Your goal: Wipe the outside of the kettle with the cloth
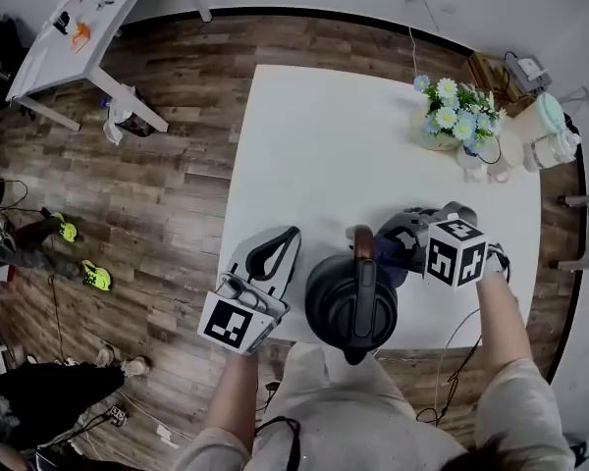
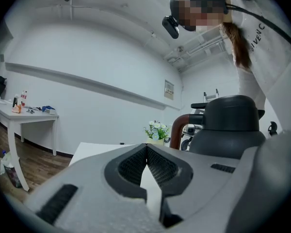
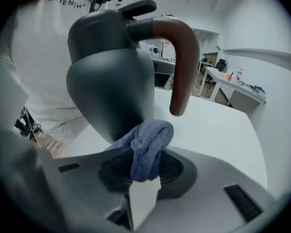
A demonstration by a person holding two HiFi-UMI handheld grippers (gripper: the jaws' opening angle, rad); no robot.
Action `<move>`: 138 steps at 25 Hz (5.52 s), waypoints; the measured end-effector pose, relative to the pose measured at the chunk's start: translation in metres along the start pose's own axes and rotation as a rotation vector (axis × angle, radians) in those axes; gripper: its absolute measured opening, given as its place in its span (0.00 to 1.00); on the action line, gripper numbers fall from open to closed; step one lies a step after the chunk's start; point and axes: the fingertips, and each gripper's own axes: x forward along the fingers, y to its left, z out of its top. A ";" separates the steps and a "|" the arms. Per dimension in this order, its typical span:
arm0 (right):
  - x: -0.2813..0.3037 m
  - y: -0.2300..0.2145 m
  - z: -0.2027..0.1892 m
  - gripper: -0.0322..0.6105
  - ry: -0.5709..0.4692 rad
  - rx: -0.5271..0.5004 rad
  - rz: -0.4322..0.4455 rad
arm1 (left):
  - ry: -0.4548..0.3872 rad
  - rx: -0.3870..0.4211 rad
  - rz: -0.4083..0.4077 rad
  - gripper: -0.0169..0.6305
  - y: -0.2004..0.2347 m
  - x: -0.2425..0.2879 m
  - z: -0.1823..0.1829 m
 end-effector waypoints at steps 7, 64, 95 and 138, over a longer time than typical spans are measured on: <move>-0.082 -0.012 0.023 0.16 0.010 -0.004 -0.326 | 0.023 -0.031 0.023 0.04 -0.003 -0.024 -0.003; -0.089 0.051 0.209 0.16 0.172 -0.463 -0.266 | -0.090 -0.048 -0.052 0.04 -0.064 -0.087 0.059; -0.229 0.057 0.101 0.16 -0.131 0.320 -1.118 | -0.226 -0.008 -0.207 0.04 -0.100 -0.103 0.113; -0.145 -0.008 0.150 0.16 -0.114 0.168 -0.566 | -0.143 0.019 -0.281 0.04 -0.102 -0.037 0.123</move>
